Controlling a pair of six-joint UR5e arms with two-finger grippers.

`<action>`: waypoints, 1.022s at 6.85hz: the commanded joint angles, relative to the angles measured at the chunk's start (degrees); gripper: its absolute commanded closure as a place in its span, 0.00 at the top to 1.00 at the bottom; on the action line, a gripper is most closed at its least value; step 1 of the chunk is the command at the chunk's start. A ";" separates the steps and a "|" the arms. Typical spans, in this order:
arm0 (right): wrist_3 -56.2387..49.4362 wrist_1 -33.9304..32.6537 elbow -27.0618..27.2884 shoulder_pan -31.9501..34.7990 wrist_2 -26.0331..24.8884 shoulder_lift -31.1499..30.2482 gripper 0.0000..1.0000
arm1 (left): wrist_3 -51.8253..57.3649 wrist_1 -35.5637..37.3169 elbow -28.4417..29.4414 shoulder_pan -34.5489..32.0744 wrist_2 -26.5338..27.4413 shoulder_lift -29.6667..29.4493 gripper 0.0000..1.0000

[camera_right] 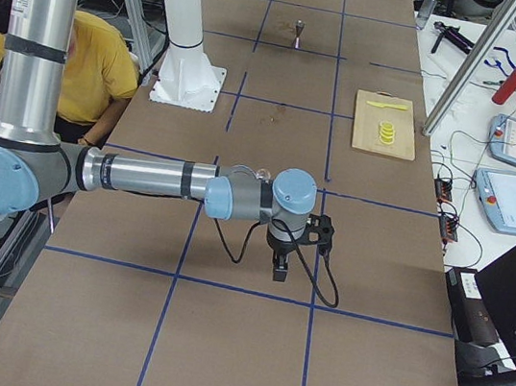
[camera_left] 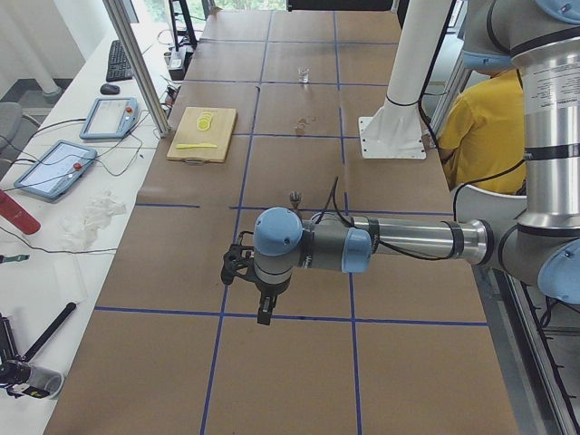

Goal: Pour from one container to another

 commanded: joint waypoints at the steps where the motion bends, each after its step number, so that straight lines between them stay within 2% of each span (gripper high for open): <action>1: -0.25 0.31 0.39 1.17 0.11 -2.64 1.00 | 0.34 -0.51 -0.21 0.11 -0.19 -0.18 1.00; 6: 0.10 0.31 0.48 1.17 0.28 -2.83 1.00 | 0.25 -5.42 0.31 0.73 -0.19 -3.24 1.00; 7: 0.10 0.22 0.22 1.08 0.29 -2.84 1.00 | -0.62 -9.96 -0.29 0.82 -0.71 -4.82 1.00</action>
